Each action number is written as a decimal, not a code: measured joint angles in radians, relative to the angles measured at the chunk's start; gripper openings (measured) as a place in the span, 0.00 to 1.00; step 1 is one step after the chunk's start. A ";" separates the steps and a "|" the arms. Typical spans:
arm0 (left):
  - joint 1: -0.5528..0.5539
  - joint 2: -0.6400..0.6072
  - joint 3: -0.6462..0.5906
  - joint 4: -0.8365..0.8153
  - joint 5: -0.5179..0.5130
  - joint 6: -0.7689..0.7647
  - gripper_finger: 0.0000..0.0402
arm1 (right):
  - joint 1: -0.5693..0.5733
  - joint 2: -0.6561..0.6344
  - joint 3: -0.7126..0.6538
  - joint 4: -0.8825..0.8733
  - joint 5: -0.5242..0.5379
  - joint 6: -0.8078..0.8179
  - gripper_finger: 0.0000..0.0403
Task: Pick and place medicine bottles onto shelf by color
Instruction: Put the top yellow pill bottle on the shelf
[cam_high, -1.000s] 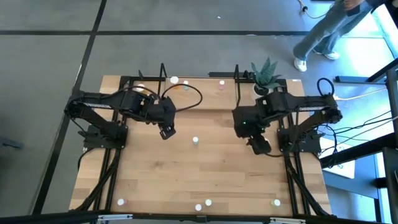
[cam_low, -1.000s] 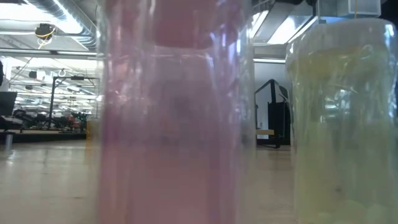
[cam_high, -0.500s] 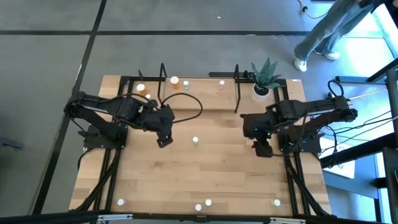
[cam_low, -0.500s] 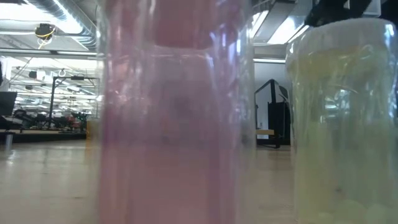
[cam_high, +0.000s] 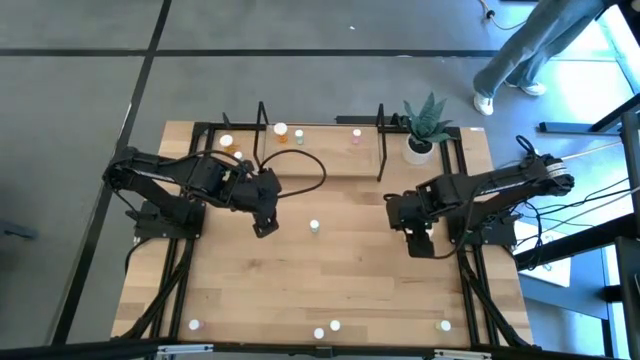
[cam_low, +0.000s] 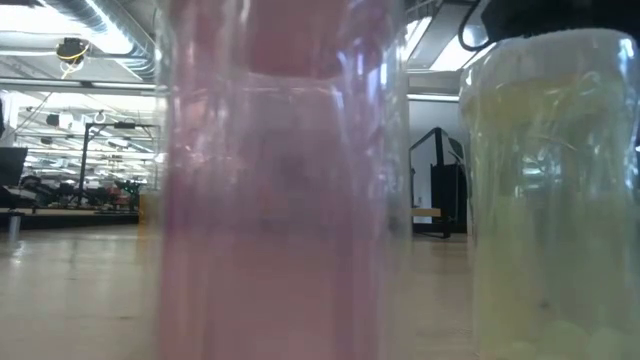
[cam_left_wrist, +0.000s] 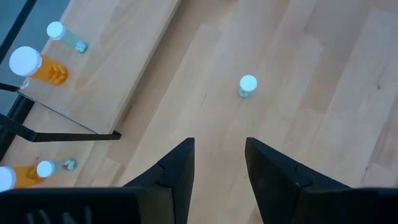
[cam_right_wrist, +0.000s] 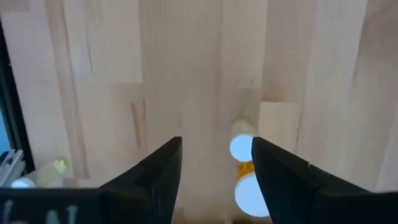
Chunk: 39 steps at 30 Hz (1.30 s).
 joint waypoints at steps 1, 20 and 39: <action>0.000 0.000 0.000 0.000 0.000 0.000 0.34 | 0.000 0.000 -0.002 0.000 0.000 -0.014 0.48; 0.000 0.000 0.000 0.027 0.000 0.032 0.34 | 0.008 0.000 -0.003 0.124 0.025 -0.124 0.48; 0.000 0.000 0.000 0.028 0.030 0.060 0.34 | 0.008 0.000 -0.076 0.123 0.027 -0.230 0.59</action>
